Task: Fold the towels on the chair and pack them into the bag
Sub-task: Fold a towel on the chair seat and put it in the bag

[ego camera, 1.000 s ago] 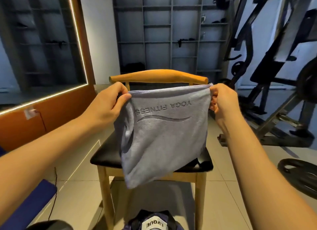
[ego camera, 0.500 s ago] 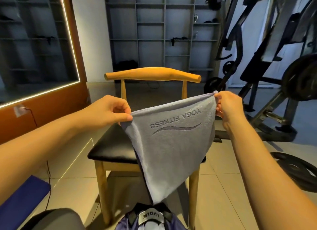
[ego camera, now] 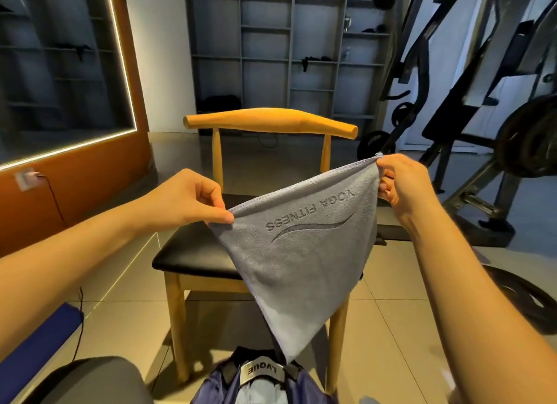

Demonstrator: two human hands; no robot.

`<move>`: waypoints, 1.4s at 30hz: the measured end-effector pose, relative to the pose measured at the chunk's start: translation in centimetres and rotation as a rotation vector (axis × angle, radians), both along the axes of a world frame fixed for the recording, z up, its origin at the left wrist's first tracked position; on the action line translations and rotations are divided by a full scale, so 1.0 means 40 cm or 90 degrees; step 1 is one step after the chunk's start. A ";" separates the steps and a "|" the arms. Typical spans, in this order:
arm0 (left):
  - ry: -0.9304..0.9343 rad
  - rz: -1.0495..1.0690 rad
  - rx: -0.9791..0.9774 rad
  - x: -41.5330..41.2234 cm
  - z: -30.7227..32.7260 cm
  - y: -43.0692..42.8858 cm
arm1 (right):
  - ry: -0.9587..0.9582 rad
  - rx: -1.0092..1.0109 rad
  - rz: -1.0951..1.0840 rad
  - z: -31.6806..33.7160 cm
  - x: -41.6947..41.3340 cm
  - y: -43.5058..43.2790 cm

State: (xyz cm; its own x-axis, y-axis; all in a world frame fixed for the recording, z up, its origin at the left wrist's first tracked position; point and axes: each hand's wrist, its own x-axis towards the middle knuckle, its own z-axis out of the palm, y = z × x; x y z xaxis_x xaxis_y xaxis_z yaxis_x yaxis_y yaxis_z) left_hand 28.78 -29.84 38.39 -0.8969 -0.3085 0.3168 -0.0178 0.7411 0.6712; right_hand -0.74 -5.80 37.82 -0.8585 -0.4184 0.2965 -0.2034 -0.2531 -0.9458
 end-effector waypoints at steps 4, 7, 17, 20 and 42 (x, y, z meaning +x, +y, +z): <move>0.000 -0.002 0.027 0.003 -0.006 -0.016 | -0.003 0.013 -0.016 -0.014 -0.010 -0.008; 0.009 0.020 0.028 0.001 -0.006 -0.029 | 0.009 0.015 0.010 -0.025 -0.024 -0.010; -0.123 0.102 -0.008 -0.024 0.010 -0.102 | 0.000 0.086 0.032 -0.027 -0.023 -0.035; -0.092 0.187 -0.001 -0.068 0.040 -0.158 | -0.036 0.092 0.030 0.009 -0.029 -0.078; 0.062 0.209 -0.153 -0.047 -0.208 -0.238 | -0.170 0.317 0.018 -0.181 -0.034 -0.158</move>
State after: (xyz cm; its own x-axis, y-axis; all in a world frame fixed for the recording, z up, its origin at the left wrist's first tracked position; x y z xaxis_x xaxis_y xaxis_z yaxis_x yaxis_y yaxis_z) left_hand 26.91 -39.35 30.07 -0.7255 -0.4801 0.4931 -0.2245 0.8424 0.4899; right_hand -2.09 -12.13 30.57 -0.8632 -0.4761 -0.1680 0.0595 0.2346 -0.9703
